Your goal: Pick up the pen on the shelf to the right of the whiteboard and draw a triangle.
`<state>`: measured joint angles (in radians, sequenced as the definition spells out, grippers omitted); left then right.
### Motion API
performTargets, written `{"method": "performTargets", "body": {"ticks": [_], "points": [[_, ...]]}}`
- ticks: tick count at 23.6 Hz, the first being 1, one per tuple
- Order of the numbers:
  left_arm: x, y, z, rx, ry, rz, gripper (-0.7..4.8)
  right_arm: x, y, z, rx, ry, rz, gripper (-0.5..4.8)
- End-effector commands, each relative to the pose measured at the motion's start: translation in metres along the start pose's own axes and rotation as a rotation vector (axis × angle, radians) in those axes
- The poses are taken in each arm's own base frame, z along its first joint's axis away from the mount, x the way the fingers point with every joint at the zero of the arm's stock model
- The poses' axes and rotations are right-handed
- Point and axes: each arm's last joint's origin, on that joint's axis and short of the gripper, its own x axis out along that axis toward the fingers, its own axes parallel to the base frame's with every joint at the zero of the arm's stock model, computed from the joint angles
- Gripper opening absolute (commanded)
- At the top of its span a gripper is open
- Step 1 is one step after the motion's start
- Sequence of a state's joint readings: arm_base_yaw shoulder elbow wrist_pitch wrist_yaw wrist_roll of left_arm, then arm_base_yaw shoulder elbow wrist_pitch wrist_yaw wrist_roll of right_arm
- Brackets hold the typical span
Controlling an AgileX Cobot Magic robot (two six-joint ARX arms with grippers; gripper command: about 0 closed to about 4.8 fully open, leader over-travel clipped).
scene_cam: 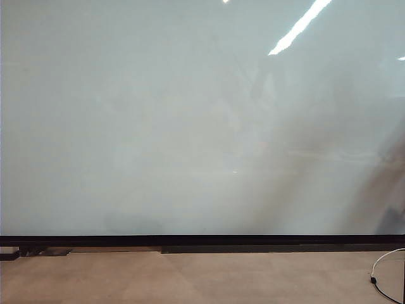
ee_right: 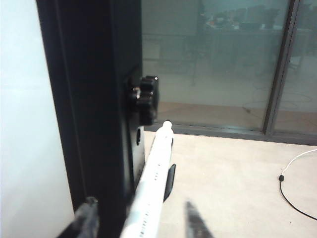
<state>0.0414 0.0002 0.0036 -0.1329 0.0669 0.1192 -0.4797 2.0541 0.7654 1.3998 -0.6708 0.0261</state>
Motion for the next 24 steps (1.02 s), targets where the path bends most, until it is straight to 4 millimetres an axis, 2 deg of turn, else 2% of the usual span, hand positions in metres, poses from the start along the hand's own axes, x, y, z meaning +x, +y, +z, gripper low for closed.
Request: {"method": "performTargets", "body": {"ticks": [1,5,10,24], "points": [[-0.0003,0.0001,0.0018,0.001,-0.010,0.000,-0.05,0.0006,-0.0003,0.0039,-0.012,-0.019,0.006,2.07],[-0.0003,0.0001,0.0018,0.001,-0.010,0.000,-0.05,0.0006,-0.0003,0.0039,-0.012,-0.019,0.005,2.00],[-0.0003,0.0001,0.0018,0.001,-0.010,0.000,-0.05,0.0006,-0.0003,0.0038,-0.012,-0.019,0.006,1.47],[-0.0003,0.0001,0.0018,0.001,-0.010,0.000,-0.05,0.0009,0.0005,0.0036,-0.011,-0.018,0.015,1.42]]}}
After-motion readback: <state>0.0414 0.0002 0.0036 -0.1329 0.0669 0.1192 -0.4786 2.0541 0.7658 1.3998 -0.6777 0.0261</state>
